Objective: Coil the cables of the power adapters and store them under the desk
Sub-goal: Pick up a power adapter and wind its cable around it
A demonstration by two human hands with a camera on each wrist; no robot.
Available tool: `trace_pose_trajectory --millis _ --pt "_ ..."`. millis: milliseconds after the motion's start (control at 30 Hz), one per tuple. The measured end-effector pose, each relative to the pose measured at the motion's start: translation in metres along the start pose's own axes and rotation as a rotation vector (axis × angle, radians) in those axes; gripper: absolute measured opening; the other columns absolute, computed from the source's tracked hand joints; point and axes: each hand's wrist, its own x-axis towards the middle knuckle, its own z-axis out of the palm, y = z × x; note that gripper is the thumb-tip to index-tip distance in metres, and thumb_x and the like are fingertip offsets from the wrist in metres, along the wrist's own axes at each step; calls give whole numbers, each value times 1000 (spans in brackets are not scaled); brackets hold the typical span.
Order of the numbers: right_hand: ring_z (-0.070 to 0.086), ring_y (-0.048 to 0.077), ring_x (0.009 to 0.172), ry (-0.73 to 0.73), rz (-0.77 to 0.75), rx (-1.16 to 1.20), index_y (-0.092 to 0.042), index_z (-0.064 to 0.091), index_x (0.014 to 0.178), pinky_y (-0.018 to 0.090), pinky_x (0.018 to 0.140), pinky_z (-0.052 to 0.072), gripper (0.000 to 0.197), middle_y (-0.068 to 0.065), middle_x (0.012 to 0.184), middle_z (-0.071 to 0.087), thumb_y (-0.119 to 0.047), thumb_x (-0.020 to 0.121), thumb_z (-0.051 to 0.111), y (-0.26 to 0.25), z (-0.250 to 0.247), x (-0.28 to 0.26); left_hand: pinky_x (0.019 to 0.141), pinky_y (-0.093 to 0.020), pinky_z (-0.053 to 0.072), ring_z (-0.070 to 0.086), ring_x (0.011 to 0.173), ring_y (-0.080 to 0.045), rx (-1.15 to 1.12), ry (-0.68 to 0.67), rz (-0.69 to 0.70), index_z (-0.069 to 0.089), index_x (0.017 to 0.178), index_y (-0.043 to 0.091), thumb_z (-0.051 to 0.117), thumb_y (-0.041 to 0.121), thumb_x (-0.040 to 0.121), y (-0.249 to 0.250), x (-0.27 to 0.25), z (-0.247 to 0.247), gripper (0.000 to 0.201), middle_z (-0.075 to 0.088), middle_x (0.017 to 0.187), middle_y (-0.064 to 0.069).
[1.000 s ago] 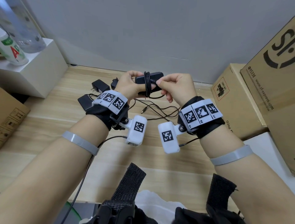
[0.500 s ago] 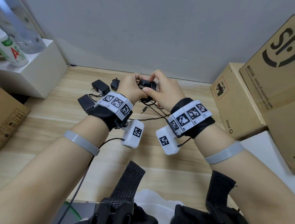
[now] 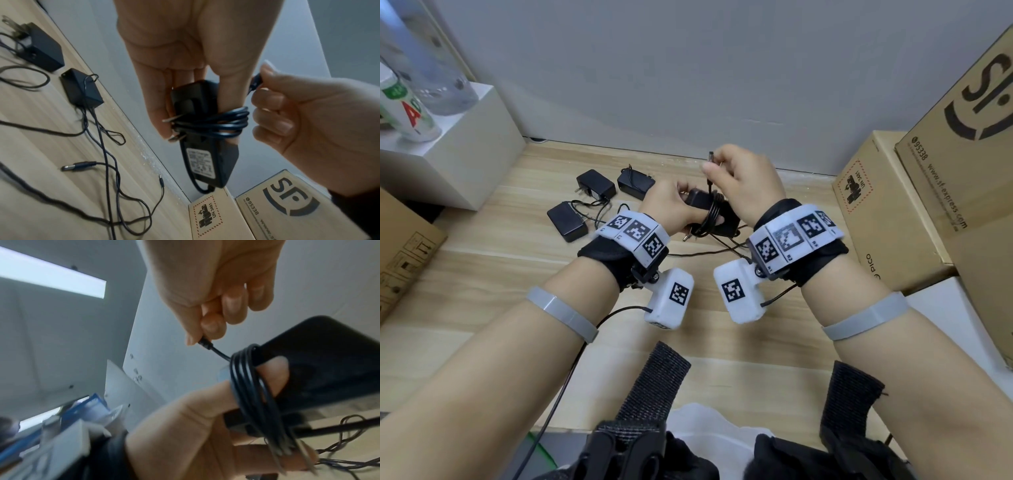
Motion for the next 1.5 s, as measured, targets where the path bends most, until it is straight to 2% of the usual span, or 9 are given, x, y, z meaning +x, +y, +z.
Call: trace_pose_trajectory --millis 100,233,600,833,967,1100,1267,1367,1500 --pt "50 1 46 69 92 313 -22 47 74 21 51 41 19 -7 60 51 -21 93 49 6 1 3 76 -45 57 64 73 -23 -163 -27 -22 59 90 5 82 5 63 -2 1 2 35 64 78 -10" --pt "47 4 36 115 209 495 -22 42 74 14 36 32 24 0 60 56 -19 97 41 15 5 5 73 -43 56 61 79 -23 -199 -109 6 60 90 11 71 2 77 -1 3 2 20 62 86 -8" --pt "47 3 31 138 300 630 -18 41 74 15 33 33 26 4 60 52 -19 99 35 19 1 9 63 -26 57 59 87 -17 -472 -323 -53 47 115 3 38 5 97 -6 -4 2 20 57 97 -8" --pt "40 1 29 130 532 998 -11 43 69 13 29 27 32 4 60 44 -18 100 37 28 4 7 61 -22 56 61 78 -11 -372 -411 -11 49 114 9 40 -1 94 4 -7 -2 24 57 94 -4" --pt "38 5 30 70 498 825 -12 44 67 15 30 27 29 7 57 45 -16 97 43 32 13 2 77 -28 56 60 90 -17 -304 -449 9 54 109 17 57 4 83 0 -6 -13 29 59 102 -3" --pt "41 2 33 1 459 604 -15 48 90 16 36 34 16 0 66 55 -1 89 41 35 20 -8 68 -20 55 62 85 -11 -145 -350 60 54 117 15 57 -1 86 -2 -12 -17 35 62 100 0" --pt "39 3 41 -153 283 409 -26 52 68 20 49 32 37 -11 46 45 -26 100 34 26 37 -30 52 -18 51 63 57 0 -369 -38 34 48 90 18 60 -5 82 -12 -16 -13 27 68 60 10" --pt "37 5 39 -247 321 515 -24 50 65 16 42 31 44 -7 46 43 -43 98 28 21 47 -40 60 -20 48 62 68 -4 -400 63 38 49 91 20 72 5 75 -26 -22 -12 31 68 82 7" --pt "45 11 42 -348 302 525 -14 51 73 18 40 35 33 0 56 49 -42 90 53 23 66 -51 67 -21 44 52 74 -7 -385 165 -8 50 87 23 72 19 64 -49 -36 -8 31 55 93 4"
